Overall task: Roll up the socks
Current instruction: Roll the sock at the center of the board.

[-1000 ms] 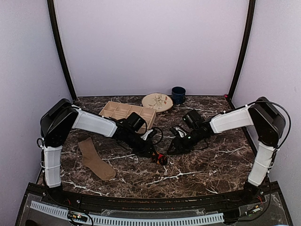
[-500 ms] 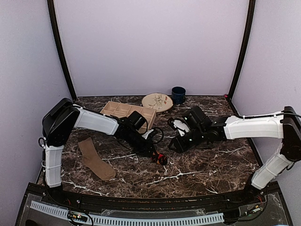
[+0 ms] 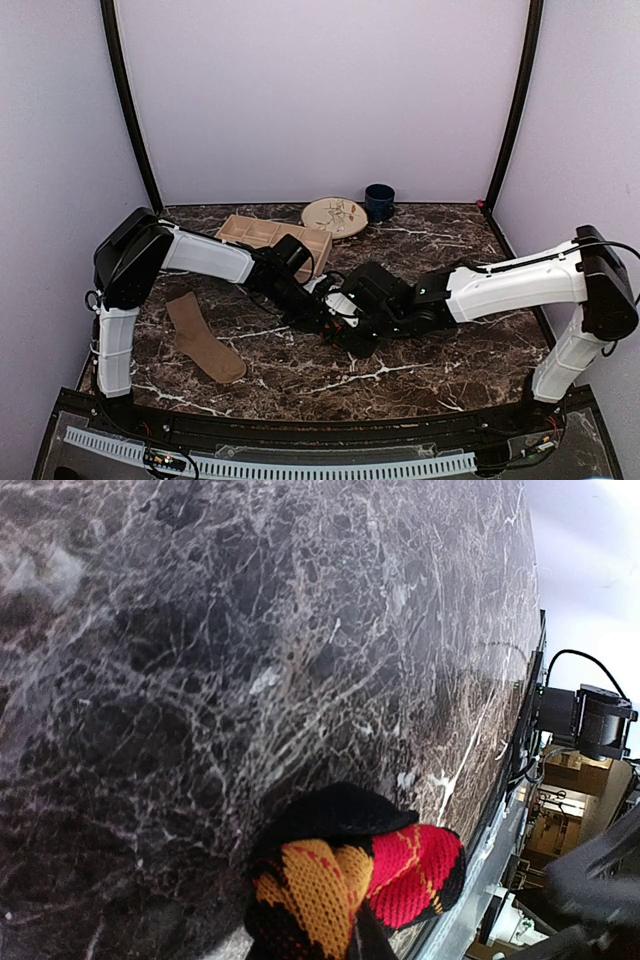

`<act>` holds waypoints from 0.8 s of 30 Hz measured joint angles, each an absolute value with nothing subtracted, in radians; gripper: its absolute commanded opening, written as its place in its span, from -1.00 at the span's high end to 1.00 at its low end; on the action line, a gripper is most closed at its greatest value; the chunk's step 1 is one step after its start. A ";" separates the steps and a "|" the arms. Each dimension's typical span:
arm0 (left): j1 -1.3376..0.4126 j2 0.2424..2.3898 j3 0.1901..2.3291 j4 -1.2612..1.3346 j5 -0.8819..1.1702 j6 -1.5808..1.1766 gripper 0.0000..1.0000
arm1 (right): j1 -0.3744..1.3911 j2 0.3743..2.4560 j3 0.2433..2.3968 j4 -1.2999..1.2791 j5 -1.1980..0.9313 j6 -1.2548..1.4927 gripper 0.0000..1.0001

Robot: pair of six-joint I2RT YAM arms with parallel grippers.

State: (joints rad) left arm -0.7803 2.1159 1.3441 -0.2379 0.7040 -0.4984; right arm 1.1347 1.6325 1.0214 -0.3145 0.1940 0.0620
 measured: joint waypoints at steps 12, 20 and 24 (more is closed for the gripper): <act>-0.776 2.120 1.348 -0.260 0.727 -0.477 1.00 | 1.180 1.775 1.092 -0.321 0.283 -0.006 -0.18; -0.776 2.122 1.348 -0.265 0.742 -0.474 1.00 | 1.180 1.832 1.116 -0.328 0.309 -0.025 -0.18; -0.775 2.124 1.348 -0.265 0.746 -0.472 1.00 | 1.182 1.852 1.120 -0.326 0.315 -0.026 -0.15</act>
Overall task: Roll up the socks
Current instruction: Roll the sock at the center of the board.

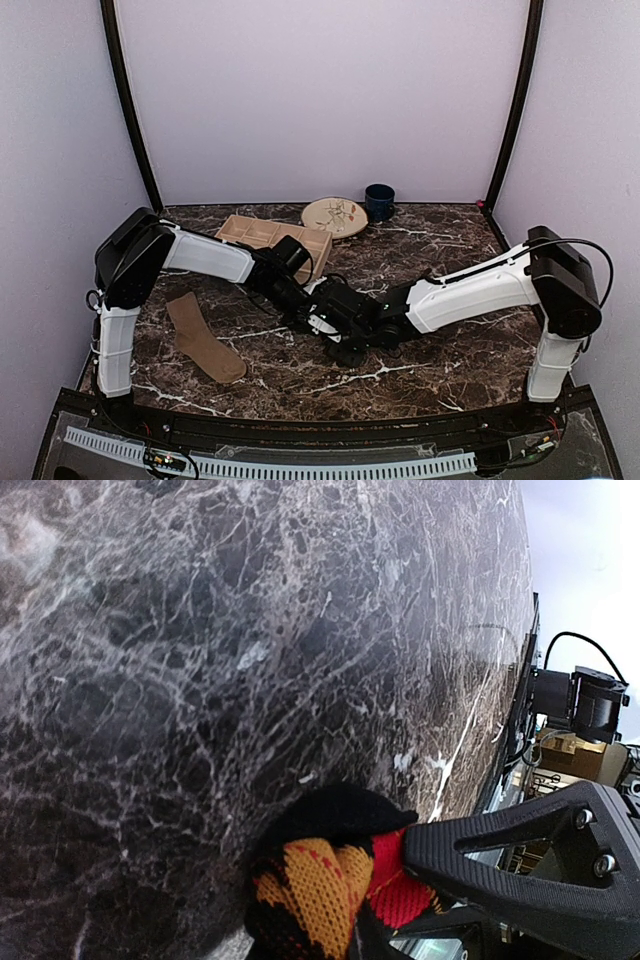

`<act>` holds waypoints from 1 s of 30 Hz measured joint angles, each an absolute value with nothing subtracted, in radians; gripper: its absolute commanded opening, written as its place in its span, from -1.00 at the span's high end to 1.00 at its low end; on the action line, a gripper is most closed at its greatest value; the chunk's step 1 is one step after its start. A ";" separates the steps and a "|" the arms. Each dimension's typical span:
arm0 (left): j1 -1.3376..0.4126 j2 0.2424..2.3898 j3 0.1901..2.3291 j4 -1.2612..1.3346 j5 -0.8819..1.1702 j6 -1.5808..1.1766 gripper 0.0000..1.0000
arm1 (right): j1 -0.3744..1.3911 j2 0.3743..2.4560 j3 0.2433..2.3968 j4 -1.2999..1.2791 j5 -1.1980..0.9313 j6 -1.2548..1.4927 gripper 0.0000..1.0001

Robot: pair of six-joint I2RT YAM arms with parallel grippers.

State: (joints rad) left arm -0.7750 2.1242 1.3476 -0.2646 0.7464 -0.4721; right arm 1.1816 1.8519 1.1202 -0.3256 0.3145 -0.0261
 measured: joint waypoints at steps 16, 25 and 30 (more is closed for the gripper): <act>-0.767 2.131 1.348 -0.265 0.768 -0.463 1.00 | 1.163 1.874 1.120 -0.295 0.279 0.001 0.15; -0.760 2.136 1.348 -0.267 0.780 -0.452 1.00 | 1.144 1.888 1.129 -0.297 0.249 0.039 0.50; -0.757 2.136 1.348 -0.271 0.778 -0.446 1.00 | 1.136 1.895 1.139 -0.318 0.232 0.066 0.79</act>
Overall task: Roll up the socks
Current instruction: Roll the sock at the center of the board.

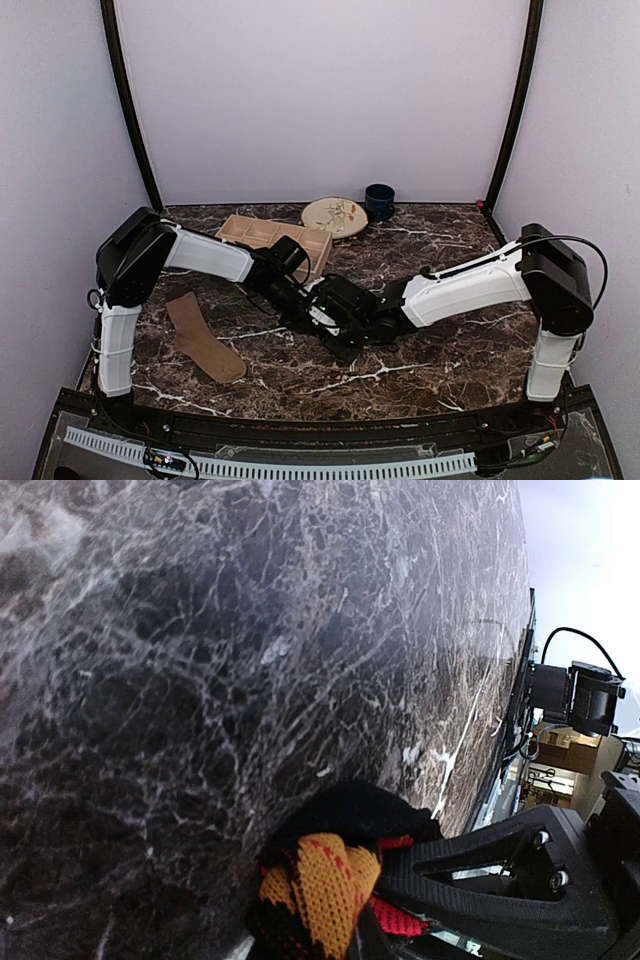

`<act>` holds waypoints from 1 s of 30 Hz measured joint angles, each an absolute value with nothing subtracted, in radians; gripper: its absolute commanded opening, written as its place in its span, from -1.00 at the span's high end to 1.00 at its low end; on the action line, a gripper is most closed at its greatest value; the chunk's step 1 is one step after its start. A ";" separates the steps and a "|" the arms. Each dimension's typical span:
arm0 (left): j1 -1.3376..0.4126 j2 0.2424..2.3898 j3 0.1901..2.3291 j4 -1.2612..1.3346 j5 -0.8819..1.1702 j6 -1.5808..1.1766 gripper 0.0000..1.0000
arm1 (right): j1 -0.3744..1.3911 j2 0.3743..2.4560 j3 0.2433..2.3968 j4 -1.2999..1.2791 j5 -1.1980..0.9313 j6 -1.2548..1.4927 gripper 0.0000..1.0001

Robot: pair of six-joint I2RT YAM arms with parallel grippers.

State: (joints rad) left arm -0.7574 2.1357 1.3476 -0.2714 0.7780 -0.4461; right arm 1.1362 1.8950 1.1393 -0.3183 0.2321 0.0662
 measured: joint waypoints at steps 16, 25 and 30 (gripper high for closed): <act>-0.748 2.131 1.343 -0.274 0.774 -0.480 0.23 | 1.120 1.888 1.138 -0.321 0.182 0.117 1.00; -0.728 2.088 1.288 -0.229 0.741 -0.545 0.13 | 1.116 1.886 1.122 -0.269 0.146 0.136 1.00; -0.717 2.070 1.262 -0.208 0.732 -0.574 0.10 | 1.110 1.880 1.105 -0.248 0.123 0.138 1.00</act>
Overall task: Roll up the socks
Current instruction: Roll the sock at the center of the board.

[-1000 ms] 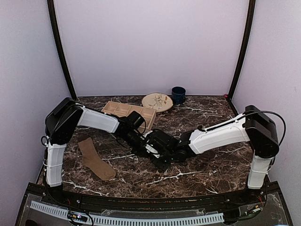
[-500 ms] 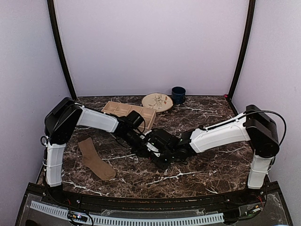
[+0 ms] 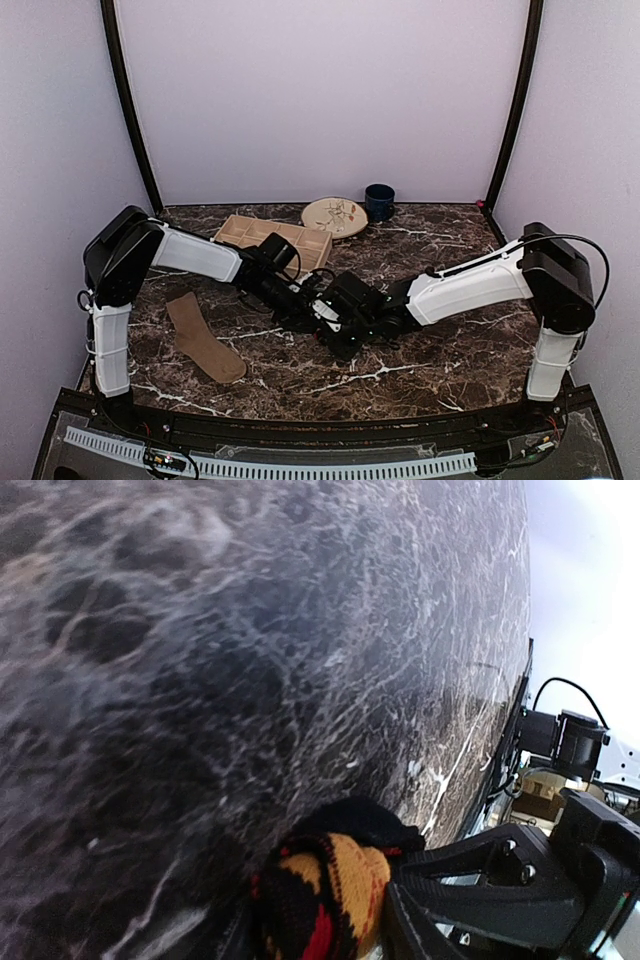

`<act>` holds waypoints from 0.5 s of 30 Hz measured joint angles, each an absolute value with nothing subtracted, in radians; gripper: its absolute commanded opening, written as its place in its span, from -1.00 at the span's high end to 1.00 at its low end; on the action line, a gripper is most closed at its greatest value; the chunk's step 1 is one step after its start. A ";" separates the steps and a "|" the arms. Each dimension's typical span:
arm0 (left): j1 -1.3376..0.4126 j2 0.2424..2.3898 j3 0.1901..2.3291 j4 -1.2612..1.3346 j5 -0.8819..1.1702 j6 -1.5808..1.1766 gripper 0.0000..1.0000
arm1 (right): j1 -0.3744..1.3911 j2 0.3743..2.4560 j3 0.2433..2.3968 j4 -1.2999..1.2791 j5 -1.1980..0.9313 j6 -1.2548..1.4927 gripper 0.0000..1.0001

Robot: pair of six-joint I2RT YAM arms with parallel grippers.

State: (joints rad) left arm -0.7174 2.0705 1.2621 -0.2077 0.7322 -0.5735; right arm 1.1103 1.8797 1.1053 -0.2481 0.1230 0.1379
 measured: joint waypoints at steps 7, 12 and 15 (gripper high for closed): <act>-0.710 2.043 1.235 -0.207 0.693 -0.601 0.08 | 1.103 1.872 1.087 -0.226 0.100 0.141 1.00; -0.706 2.016 1.212 -0.206 0.656 -0.612 0.07 | 1.094 1.868 1.081 -0.218 0.078 0.144 1.00; -0.698 1.995 1.191 -0.206 0.630 -0.616 0.06 | 1.090 1.866 1.081 -0.217 0.064 0.145 1.00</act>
